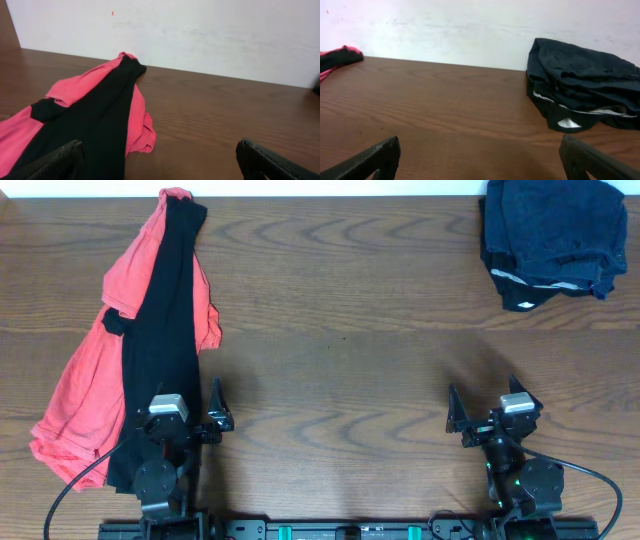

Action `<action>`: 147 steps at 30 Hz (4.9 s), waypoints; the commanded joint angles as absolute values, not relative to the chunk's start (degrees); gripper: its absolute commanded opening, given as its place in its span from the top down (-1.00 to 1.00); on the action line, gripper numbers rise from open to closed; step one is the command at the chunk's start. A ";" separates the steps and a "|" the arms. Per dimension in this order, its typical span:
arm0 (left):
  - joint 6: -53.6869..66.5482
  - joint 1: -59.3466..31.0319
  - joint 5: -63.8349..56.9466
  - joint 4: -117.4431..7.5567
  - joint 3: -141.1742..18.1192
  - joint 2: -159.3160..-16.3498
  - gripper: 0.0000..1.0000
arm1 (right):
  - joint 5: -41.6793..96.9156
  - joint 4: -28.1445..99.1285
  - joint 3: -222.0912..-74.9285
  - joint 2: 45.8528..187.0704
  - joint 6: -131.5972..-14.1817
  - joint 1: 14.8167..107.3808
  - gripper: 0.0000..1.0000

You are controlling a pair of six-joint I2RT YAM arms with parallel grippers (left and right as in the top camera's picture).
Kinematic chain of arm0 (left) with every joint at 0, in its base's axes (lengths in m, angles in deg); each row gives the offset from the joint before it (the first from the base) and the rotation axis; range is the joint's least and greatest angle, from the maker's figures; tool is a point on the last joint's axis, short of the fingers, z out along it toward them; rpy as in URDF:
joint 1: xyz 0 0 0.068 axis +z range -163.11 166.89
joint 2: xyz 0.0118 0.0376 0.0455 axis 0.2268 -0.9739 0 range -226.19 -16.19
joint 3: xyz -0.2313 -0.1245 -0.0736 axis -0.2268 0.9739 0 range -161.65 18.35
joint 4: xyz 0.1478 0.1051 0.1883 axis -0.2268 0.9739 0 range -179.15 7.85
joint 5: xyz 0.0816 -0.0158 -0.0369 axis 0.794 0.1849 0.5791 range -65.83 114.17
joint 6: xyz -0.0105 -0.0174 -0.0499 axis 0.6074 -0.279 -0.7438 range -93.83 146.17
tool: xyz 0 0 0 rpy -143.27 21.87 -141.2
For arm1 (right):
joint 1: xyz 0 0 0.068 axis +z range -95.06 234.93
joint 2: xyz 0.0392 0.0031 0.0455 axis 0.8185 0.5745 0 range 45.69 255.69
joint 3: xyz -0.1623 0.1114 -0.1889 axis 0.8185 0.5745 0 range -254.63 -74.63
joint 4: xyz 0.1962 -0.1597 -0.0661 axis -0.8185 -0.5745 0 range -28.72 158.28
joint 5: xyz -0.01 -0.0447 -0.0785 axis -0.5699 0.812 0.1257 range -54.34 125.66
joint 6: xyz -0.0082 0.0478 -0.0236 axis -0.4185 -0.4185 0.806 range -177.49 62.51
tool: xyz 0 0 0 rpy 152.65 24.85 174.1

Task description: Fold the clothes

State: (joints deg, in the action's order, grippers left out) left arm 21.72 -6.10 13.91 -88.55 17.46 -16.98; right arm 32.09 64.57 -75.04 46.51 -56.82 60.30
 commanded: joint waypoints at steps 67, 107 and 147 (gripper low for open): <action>22.05 -6.28 13.32 -86.19 18.12 -16.42 -0.96 | 32.68 66.41 -74.95 46.03 -57.02 59.93 -0.98; 19.86 -6.28 13.47 -73.03 -23.89 -67.74 -0.96 | 21.86 74.04 -114.42 104.45 -55.93 59.82 -0.99; 30.20 -0.70 24.07 -50.54 -82.93 -133.09 -0.81 | 11.87 37.99 -158.84 144.91 -50.95 62.31 -0.89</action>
State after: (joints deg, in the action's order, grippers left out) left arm 30.42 -2.02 19.29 -50.74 -80.02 -130.14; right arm 12.46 38.56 -158.16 143.75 -53.13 61.31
